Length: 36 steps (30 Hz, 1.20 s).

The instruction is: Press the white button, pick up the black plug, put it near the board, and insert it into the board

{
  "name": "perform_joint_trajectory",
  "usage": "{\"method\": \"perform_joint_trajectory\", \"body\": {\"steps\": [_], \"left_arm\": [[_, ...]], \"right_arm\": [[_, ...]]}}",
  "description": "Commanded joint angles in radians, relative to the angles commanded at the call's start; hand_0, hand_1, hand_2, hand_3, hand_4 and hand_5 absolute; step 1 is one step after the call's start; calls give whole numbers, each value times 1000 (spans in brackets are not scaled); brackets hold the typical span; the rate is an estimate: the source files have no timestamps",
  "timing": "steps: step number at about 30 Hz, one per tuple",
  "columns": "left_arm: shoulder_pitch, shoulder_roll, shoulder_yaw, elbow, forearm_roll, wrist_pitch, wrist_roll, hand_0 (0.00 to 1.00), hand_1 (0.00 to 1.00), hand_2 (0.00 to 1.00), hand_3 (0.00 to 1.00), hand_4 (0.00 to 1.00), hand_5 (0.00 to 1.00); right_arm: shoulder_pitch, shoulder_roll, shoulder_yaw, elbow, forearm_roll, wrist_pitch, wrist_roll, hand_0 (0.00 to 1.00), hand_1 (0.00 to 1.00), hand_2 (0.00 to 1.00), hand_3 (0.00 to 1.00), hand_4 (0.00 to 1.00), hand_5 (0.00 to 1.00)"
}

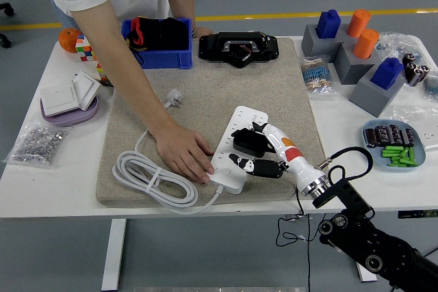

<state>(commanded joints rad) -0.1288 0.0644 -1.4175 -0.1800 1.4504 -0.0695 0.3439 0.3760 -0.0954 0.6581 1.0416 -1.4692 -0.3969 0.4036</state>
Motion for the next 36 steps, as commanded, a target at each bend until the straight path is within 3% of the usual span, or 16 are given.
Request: {"method": "perform_joint_trajectory", "body": {"steps": [8, 14, 27, 36], "left_arm": [[1, 0, -1, 0, -4, 1, 0, 708, 664, 589, 682, 653, 287], [3, -1, -3, 0, -3, 1, 0, 708, 664, 589, 682, 653, 287], [2, -1, -5, 0, -2, 2, 0, 709, 663, 589, 682, 652, 289], [3, -2, -4, 0, -7, 3, -2, 708, 663, 589, 683, 652, 289]], "right_arm": [[12, 4, -9, -27, 13, 10, -17, 733, 686, 621, 600, 802, 256], [6, -4, 3, 2, 8, 8, -15, 732, 684, 621, 596, 802, 256], [-26, -33, 143, 223, -59, 2, -35, 742, 684, 620, 598, 803, 254], [-104, -57, 289, 359, -125, 7, -62, 755, 693, 627, 612, 808, 252]]}}
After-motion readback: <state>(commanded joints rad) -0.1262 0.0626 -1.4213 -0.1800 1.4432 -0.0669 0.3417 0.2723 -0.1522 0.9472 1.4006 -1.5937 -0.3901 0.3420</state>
